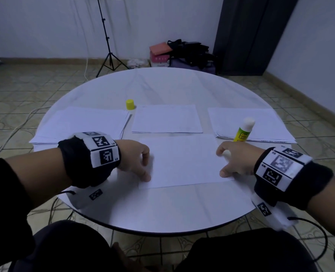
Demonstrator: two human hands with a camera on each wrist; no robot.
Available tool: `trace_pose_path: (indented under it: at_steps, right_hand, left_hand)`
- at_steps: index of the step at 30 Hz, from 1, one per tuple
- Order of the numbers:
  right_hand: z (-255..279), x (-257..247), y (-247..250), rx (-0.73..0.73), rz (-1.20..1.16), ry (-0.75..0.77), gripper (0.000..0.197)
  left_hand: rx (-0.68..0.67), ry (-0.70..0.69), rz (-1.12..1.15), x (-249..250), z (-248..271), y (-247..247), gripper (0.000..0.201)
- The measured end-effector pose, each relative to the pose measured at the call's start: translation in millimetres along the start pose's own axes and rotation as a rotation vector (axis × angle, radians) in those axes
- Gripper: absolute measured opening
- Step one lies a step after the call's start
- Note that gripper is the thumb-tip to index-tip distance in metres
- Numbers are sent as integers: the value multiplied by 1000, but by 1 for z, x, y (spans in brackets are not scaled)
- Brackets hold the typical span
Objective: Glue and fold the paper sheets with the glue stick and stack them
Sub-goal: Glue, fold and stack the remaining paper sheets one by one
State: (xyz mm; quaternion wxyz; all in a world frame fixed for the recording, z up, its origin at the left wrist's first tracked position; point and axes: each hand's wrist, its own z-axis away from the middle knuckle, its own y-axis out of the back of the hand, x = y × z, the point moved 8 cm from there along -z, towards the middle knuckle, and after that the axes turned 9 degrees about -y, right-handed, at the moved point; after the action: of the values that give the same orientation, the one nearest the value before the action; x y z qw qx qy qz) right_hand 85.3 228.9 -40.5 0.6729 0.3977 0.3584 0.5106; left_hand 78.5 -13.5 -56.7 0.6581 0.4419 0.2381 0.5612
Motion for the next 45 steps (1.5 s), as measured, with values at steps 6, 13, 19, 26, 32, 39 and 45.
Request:
trace_pose_path:
  at_steps: [6, 13, 19, 26, 32, 39, 45]
  right_hand:
    - [1, -3, 0, -53, 58, 32, 59]
    - [1, -18, 0, 4, 319, 125, 49]
    - [0, -17, 0, 12, 331, 153, 53]
    - [7, -29, -3, -32, 282, 232, 43]
    - [30, -113, -24, -49, 225, 517, 40]
    - [11, -146, -24, -50, 270, 498, 75]
    - [-17, -74, 1, -70, 333, 264, 94]
  left_hand:
    - [-48, -17, -367, 36, -5, 22, 40]
    - [94, -301, -314, 140, -48, 17, 95]
    - [3, -306, -280, 114, -48, -7, 85]
    - [-40, -137, -184, 17, 3, -5, 104]
    - [-7, -107, -182, 0, 3, -3, 101]
    - [19, -88, -235, -4, -9, -2, 107]
    - [-10, -58, -234, -7, -13, 1, 112]
